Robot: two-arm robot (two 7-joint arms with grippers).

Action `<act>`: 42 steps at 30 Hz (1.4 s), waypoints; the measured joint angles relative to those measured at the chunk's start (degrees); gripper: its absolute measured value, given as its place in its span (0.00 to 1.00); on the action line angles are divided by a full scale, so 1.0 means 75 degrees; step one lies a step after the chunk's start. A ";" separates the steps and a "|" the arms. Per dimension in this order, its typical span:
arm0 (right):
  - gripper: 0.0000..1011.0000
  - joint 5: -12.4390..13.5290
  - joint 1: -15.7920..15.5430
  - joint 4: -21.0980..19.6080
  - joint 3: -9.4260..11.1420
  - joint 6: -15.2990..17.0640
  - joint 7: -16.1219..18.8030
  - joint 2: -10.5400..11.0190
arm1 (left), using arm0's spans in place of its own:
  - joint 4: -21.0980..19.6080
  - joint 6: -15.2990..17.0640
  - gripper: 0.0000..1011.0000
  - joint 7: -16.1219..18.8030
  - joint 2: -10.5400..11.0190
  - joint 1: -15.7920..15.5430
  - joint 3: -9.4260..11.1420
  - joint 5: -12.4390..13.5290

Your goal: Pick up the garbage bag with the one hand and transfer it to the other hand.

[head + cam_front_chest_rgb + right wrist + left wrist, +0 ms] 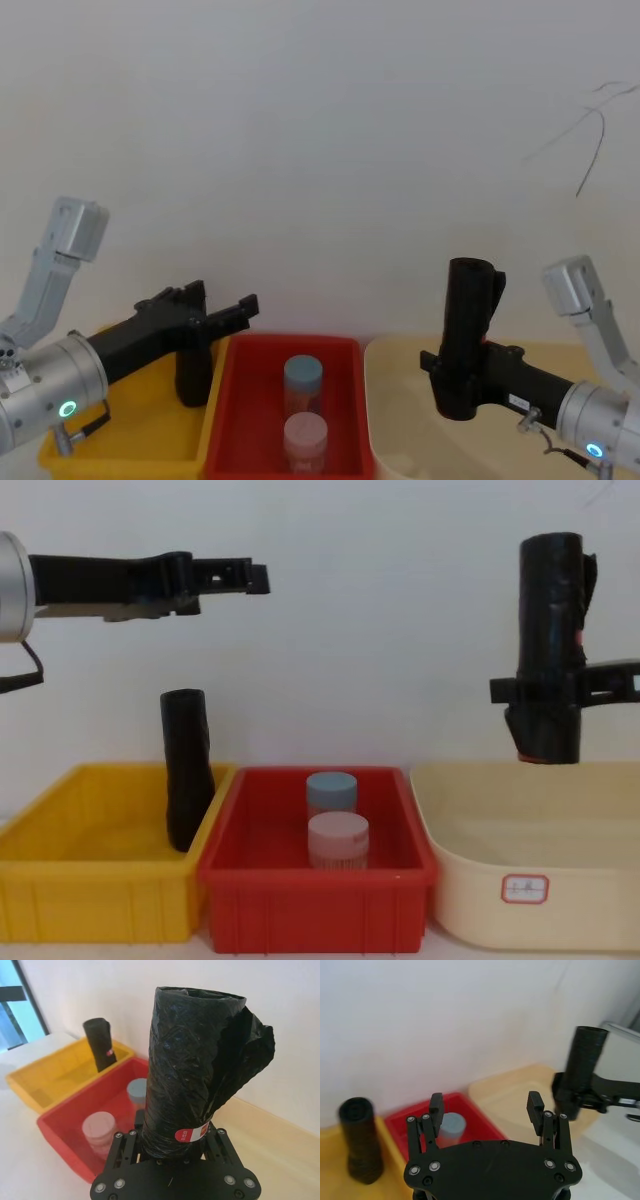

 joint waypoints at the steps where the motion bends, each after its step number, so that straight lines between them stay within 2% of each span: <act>1: 0.53 -0.0014 0.0030 0.0083 0.0015 0.0007 0.0007 -0.0003 | 0.0000 -0.0027 0.99 0.0176 -0.0026 0.0021 -0.0017 0.0053; 11: 0.53 -0.0077 0.0146 0.0525 0.0069 0.0058 0.0052 -0.0010 | 0.0068 -0.0132 0.99 0.1095 -0.0189 0.0097 -0.0077 0.0366; 22: 0.82 -0.0103 0.0198 0.0737 0.0092 0.0085 0.0077 -0.0015 | 0.0129 -0.0183 0.99 0.1548 -0.0275 0.0126 -0.0108 0.0535; 23: 0.87 -0.0106 0.0203 0.0757 0.0095 0.0088 0.0079 -0.0015 | 0.0132 -0.0184 0.99 0.1569 -0.0278 0.0127 -0.0109 0.0543; 28: 0.98 -0.0112 0.0216 0.0802 0.0098 0.0096 0.0082 -0.0015 | 0.0149 -0.0196 0.99 0.1677 -0.0298 0.0133 -0.0116 0.0583; 42: 0.99 -0.0121 0.0195 0.0690 0.0048 0.0080 0.0227 -0.0065 | 0.0167 -0.0212 0.99 0.1818 -0.0323 0.0141 -0.0127 0.0634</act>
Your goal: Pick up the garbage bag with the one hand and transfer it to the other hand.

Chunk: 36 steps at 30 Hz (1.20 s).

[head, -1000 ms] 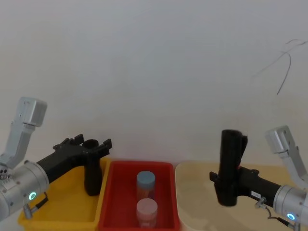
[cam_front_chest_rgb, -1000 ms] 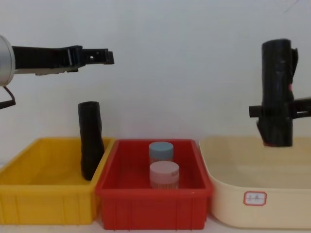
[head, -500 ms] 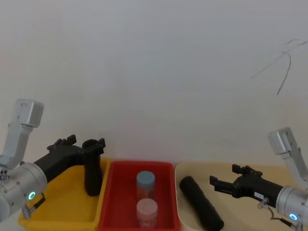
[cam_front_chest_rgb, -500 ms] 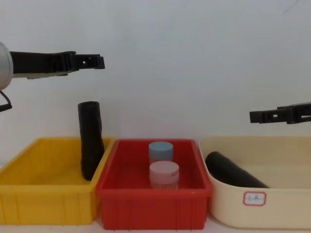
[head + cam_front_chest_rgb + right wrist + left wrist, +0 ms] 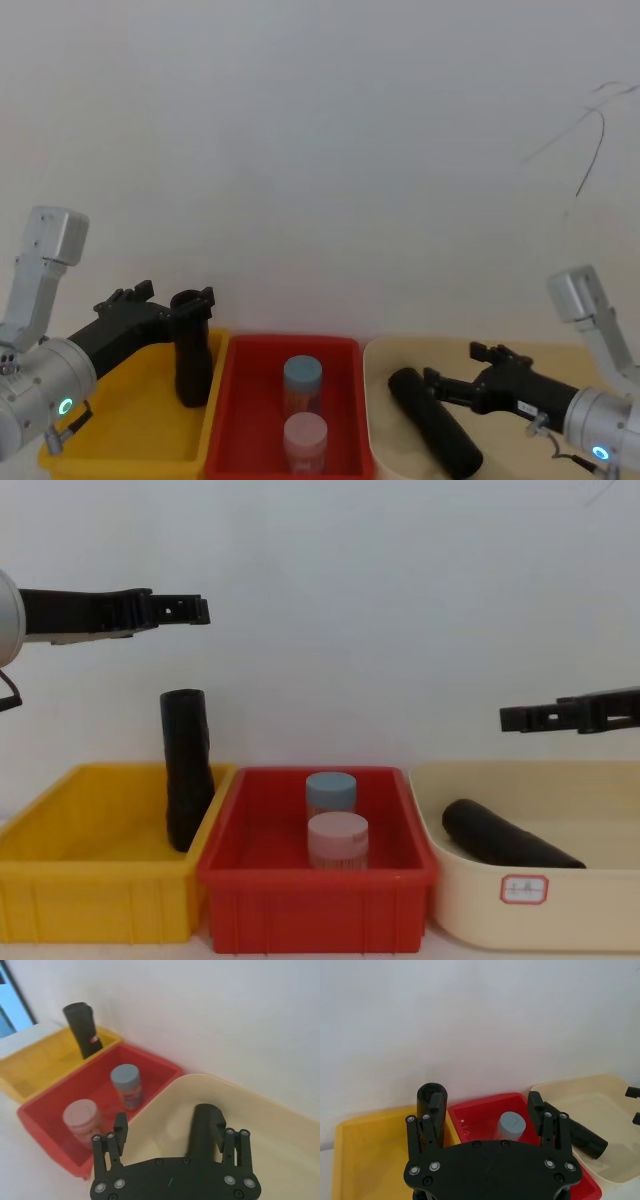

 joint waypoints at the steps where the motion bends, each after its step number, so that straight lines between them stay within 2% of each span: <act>1: 0.99 0.0002 0.0004 -0.0014 -0.0023 0.0000 0.0025 -0.0009 | 0.0002 -0.0001 0.99 0.0008 -0.0001 0.0001 -0.0001 0.0003; 8: 0.99 0.0030 0.0132 -0.0079 -0.0266 0.0073 0.0316 -0.0107 | 0.0008 -0.0003 0.99 0.0031 -0.0005 0.0004 -0.0001 0.0010; 15: 0.99 0.0022 0.0366 -0.0086 -0.0600 0.0240 0.0504 -0.0326 | 0.0009 -0.0004 0.99 0.0047 -0.0009 0.0004 -0.0001 0.0016; 23: 0.99 -0.0102 0.0650 -0.0020 -0.0919 0.0580 0.0431 -0.0543 | 0.0008 -0.0003 0.99 0.0054 -0.0011 0.0004 -0.0001 0.0022; 36: 0.99 -0.0535 0.1114 0.0242 -0.1479 0.1251 0.0274 -0.0767 | 0.0008 -0.0003 0.99 0.0064 -0.0011 0.0003 -0.0001 0.0023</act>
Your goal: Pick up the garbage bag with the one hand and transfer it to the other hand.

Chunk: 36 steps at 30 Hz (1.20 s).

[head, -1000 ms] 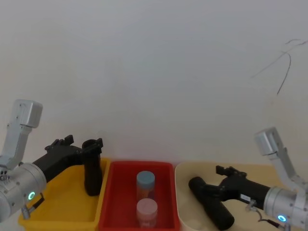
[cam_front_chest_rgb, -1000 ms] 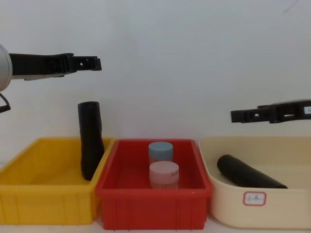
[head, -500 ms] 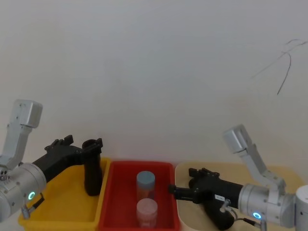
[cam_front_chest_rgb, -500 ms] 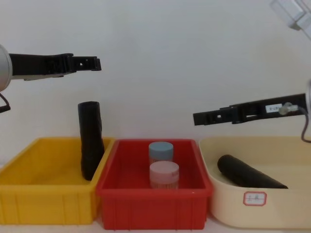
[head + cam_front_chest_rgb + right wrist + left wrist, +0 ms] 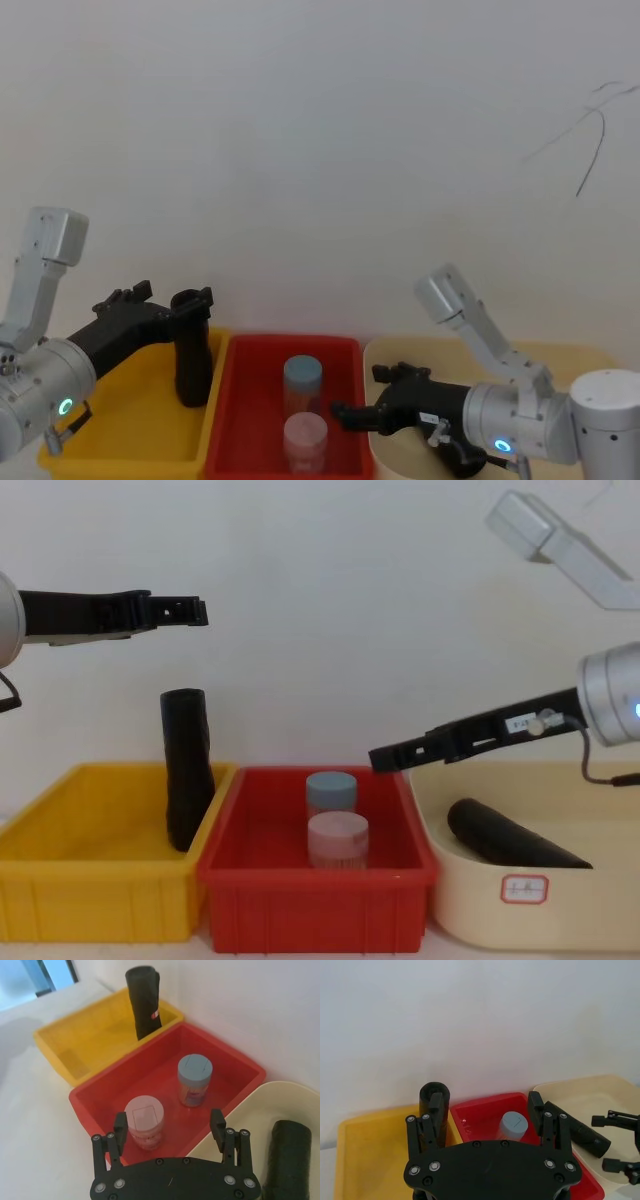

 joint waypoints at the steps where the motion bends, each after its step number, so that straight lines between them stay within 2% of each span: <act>1: 0.99 -0.0026 0.0026 0.0022 -0.0032 0.0029 0.0000 -0.0015 | 0.0000 0.0000 0.99 0.0000 0.0000 0.0000 0.0000 0.0000; 18: 0.99 -0.0633 0.0630 0.0610 -0.0758 0.0379 0.0198 -0.0400 | 0.0000 0.0000 0.99 0.0000 0.0000 0.0000 0.0000 -0.0001; 36: 0.99 -0.1188 0.1176 0.1413 -0.1267 0.0367 0.0433 -0.0817 | -0.0001 0.0000 0.99 -0.0001 0.0000 0.0000 0.0000 -0.0001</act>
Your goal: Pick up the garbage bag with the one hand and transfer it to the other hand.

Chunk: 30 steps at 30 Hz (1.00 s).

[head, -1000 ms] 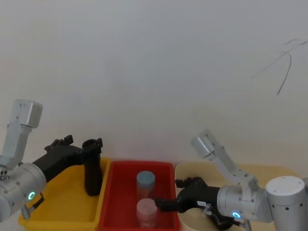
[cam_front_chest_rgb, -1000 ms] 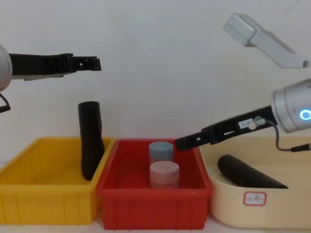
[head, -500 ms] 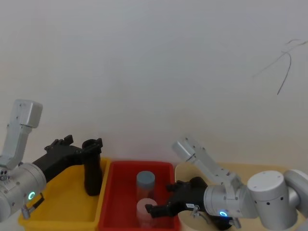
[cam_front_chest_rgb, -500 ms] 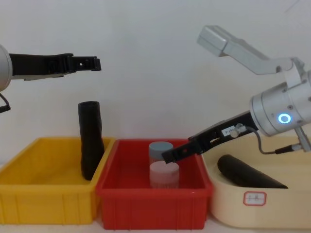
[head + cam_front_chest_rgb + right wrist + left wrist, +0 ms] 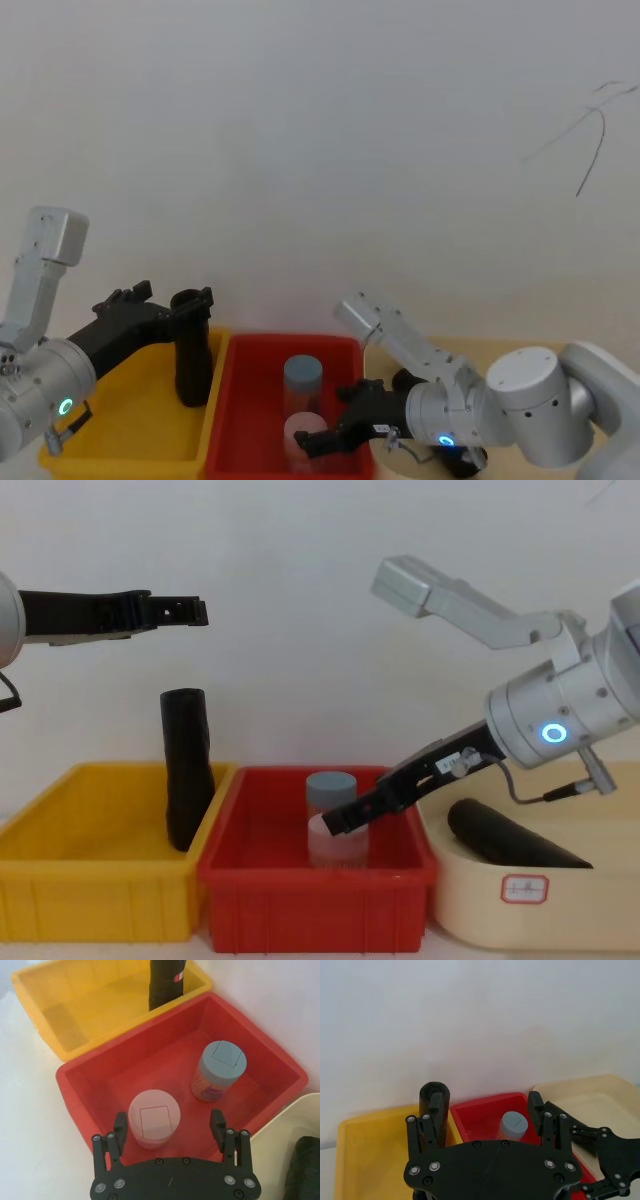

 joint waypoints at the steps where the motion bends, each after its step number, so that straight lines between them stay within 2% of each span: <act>1: 0.99 -0.0017 0.0019 0.0036 -0.0015 -0.0005 0.0007 -0.0018 | 0.0000 0.0000 0.99 0.0000 0.0000 0.0000 0.0000 0.0000; 18: 0.99 -0.0329 0.0341 0.0710 -0.0294 -0.0179 0.0293 -0.0406 | 0.0000 0.0000 0.99 0.0000 0.0000 0.0000 0.0000 0.0000; 30: 0.99 -0.0497 0.0433 0.0911 -0.0435 -0.0207 0.0466 -0.0520 | 0.0000 0.0000 0.99 0.0000 0.0000 0.0000 0.0000 0.0000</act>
